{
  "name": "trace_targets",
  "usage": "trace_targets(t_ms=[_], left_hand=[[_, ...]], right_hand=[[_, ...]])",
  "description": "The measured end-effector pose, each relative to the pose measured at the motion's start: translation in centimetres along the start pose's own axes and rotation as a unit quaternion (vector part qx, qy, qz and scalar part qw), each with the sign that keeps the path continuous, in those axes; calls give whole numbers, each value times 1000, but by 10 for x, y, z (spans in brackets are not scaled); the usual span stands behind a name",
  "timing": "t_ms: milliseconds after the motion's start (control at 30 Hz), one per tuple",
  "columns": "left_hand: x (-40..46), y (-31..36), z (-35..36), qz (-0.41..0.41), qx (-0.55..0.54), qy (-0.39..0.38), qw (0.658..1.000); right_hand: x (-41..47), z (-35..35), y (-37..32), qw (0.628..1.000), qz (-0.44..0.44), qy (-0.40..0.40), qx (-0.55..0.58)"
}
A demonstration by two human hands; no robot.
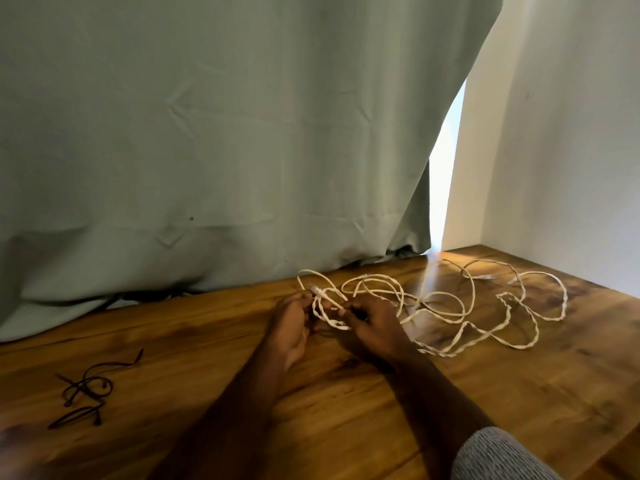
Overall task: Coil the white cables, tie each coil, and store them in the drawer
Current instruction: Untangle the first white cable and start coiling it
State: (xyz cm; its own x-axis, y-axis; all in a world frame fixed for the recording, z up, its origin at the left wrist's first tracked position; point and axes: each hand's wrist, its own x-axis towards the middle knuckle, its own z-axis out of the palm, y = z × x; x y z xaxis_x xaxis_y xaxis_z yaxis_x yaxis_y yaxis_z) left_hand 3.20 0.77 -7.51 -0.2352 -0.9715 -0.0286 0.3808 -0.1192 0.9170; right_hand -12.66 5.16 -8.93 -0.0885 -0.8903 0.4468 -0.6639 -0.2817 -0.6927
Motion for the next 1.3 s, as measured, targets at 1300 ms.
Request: trace_targets(t_ms=[1300], left_hand=[[-7, -9, -33, 367, 567, -17, 737]], right_hand=[[-33, -27, -3, 984, -70, -53, -156]])
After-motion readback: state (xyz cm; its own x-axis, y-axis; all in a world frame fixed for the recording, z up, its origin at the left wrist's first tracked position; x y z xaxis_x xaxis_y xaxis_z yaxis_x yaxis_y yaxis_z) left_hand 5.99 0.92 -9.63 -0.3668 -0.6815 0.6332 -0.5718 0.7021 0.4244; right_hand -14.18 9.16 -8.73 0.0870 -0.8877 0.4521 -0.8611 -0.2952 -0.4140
